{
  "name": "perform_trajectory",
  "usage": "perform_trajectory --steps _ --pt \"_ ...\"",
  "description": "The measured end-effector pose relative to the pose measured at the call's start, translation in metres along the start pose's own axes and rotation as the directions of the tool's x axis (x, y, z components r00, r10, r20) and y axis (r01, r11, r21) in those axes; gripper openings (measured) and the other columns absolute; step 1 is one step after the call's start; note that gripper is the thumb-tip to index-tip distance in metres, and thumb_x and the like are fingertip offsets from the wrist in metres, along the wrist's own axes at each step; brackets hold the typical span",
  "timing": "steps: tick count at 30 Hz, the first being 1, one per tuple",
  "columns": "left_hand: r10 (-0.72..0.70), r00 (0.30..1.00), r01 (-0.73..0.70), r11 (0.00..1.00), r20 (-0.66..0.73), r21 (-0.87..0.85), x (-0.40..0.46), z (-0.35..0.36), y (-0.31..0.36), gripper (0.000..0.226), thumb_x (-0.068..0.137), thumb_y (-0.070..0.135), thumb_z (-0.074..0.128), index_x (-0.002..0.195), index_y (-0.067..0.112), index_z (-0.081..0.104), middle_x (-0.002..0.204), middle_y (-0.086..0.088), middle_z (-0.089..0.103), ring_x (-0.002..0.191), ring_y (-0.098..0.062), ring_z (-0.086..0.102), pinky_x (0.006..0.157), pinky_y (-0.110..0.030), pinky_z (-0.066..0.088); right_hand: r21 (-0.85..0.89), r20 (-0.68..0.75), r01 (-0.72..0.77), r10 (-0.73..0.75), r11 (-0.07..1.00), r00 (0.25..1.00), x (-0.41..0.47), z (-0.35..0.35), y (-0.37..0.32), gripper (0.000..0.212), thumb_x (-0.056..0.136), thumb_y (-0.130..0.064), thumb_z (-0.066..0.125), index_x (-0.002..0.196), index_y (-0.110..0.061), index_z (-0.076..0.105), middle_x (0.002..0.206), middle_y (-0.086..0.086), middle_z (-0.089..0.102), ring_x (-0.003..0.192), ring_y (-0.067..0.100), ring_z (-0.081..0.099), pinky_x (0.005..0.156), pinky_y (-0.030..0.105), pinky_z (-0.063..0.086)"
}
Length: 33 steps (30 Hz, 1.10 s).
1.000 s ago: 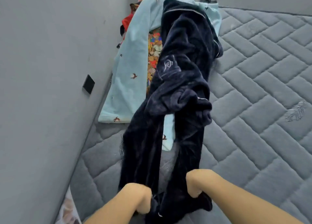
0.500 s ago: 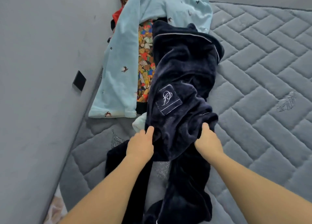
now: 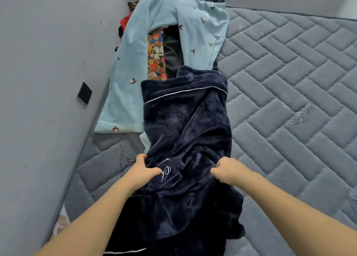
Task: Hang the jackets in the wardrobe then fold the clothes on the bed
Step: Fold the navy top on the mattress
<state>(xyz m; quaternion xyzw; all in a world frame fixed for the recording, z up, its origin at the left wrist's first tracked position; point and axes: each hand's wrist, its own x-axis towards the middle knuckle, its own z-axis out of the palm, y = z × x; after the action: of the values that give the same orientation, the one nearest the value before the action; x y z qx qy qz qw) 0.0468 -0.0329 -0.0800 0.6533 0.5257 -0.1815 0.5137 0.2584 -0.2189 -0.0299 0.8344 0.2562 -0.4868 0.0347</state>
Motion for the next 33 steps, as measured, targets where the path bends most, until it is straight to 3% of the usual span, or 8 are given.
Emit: perform_trajectory --steps 3,6,9,14,22,25,29,33 --pt "0.061 0.992 -0.049 0.992 0.106 -0.115 0.002 0.017 0.001 0.040 0.079 0.030 0.068 0.108 0.020 0.043 0.078 0.008 0.057 0.061 -0.008 0.055 0.055 -0.026 0.042 0.092 -0.376 0.063 -0.024 0.994 0.926 0.018 -0.006 0.003 0.051 0.088 -0.034 0.053 0.135 -0.018 0.041 0.131 0.007 0.046 0.115 0.028 0.048 0.089 0.038 0.045" --pt "0.073 0.985 -0.038 0.976 0.155 -0.216 -0.007 0.025 -0.007 0.006 0.085 0.016 0.052 0.083 0.011 0.052 0.049 0.003 0.045 0.040 -0.016 0.042 0.043 -0.023 0.036 0.510 -0.175 0.000 0.104 0.860 0.979 0.029 0.007 0.005 0.094 0.083 -0.028 0.069 0.153 -0.014 0.007 0.146 0.011 0.036 0.123 0.032 0.046 0.101 0.040 0.042" --pt "-0.046 0.941 -0.095 0.915 -0.335 -0.392 -0.010 0.001 -0.013 0.016 0.091 0.018 0.046 0.080 0.011 0.056 0.068 -0.002 0.058 0.059 -0.020 0.052 0.049 -0.028 0.040 0.819 -0.027 -0.064 0.149 0.571 0.989 0.029 0.041 0.013 0.086 0.080 -0.029 0.077 0.145 -0.008 0.024 0.136 0.012 0.048 0.111 0.029 0.055 0.100 0.043 0.046" --pt "-0.224 0.555 -0.119 0.932 -0.801 -0.343 -0.009 -0.038 -0.019 0.020 0.086 0.021 0.052 0.098 0.006 0.056 0.095 -0.014 0.062 0.081 -0.032 0.058 0.073 -0.040 0.045 0.892 0.016 -0.123 0.242 0.434 0.970 0.026 0.071 0.021 0.065 0.083 -0.046 0.069 0.134 -0.012 0.048 0.136 0.012 0.051 0.114 0.036 0.057 0.097 0.047 0.049" --pt "0.541 0.783 -0.274 0.743 -0.307 0.611 -0.051 0.048 -0.042 0.073 0.069 0.050 0.058 0.132 0.017 0.043 0.133 -0.005 0.040 0.120 -0.032 0.043 0.100 -0.053 0.033 0.867 0.186 -0.151 -0.027 0.474 0.982 -0.002 0.082 0.030 0.024 0.088 -0.010 0.055 0.107 -0.003 0.069 0.096 0.019 0.073 0.087 0.033 0.070 0.075 0.038 0.057" --pt "0.262 0.965 -0.171 0.534 0.030 0.828 -0.060 0.078 -0.058 0.107 0.060 0.084 0.033 0.149 0.025 0.023 0.150 -0.001 0.023 0.142 -0.025 0.018 0.107 -0.068 -0.002 0.898 0.074 -0.057 -0.022 0.436 0.997 -0.003 0.076 0.035 0.022 0.085 -0.006 0.057 0.102 -0.008 0.070 0.091 0.014 0.075 0.082 0.029 0.071 0.071 0.035 0.055" --pt "0.153 0.968 0.118 0.416 -0.198 0.902 -0.069 0.099 -0.054 0.066 0.082 0.052 0.052 0.137 0.021 0.033 0.121 0.002 0.059 0.123 -0.024 0.044 0.109 -0.066 0.009 0.929 -0.062 0.066 -0.022 0.365 0.998 -0.015 0.057 0.057 0.019 0.089 -0.012 0.062 0.107 -0.014 0.067 0.098 0.010 0.074 0.090 0.028 0.071 0.077 0.037 0.056" --pt "-0.005 0.991 0.120 0.484 -0.135 0.867 -0.084 0.120 -0.028 0.030 0.084 0.024 0.042 0.113 0.023 0.051 0.108 0.002 0.068 0.105 -0.020 0.061 0.105 -0.041 0.027 0.539 -0.337 0.225 -0.036 0.812 0.941 -0.039 0.004 0.115 0.011 0.088 -0.023 0.063 0.094 -0.014 0.059 0.094 0.008 0.069 0.087 0.026 0.065 0.075 0.037 0.052"
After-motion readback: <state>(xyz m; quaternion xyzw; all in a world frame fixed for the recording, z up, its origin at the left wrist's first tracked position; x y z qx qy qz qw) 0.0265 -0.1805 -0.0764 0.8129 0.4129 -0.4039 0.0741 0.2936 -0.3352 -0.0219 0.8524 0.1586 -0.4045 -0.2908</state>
